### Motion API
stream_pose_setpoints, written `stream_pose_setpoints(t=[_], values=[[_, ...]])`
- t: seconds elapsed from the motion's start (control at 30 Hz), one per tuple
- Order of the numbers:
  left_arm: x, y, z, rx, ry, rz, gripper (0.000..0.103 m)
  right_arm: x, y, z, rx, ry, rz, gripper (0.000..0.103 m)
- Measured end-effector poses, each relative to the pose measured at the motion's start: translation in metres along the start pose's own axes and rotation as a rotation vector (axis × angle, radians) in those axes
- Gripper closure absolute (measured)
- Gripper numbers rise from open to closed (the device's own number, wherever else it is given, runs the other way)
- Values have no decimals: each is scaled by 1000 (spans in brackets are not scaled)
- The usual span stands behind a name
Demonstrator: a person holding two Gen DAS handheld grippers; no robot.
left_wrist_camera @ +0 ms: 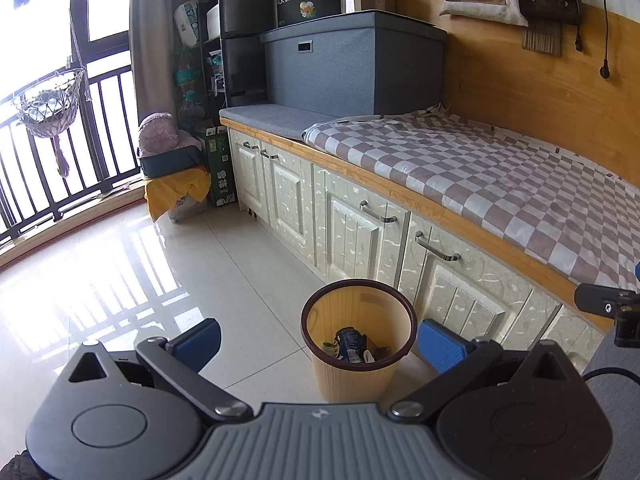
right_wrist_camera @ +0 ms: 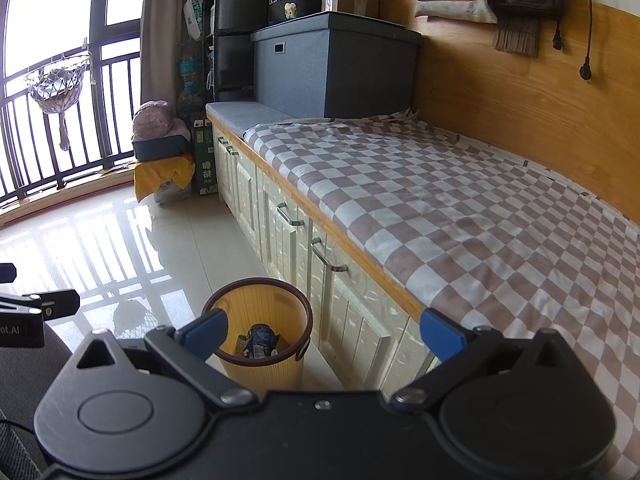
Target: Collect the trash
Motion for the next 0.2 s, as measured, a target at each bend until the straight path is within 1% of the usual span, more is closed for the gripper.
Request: stream_pose_setpoints(t=[0.2], values=[[0, 4, -2, -4, 0, 0, 0, 0, 0, 0, -1, 0, 0, 0]])
Point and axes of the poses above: each gripper's, at about its wrist camera, not at the fingertips, and x roughly against the way its jaws point, z to its right, y to its underside, the point moved 8 cm from there along -x, roughly the way its jaws point, and after that the axes turned 14 degrees about -x, right-handed, at the moved point
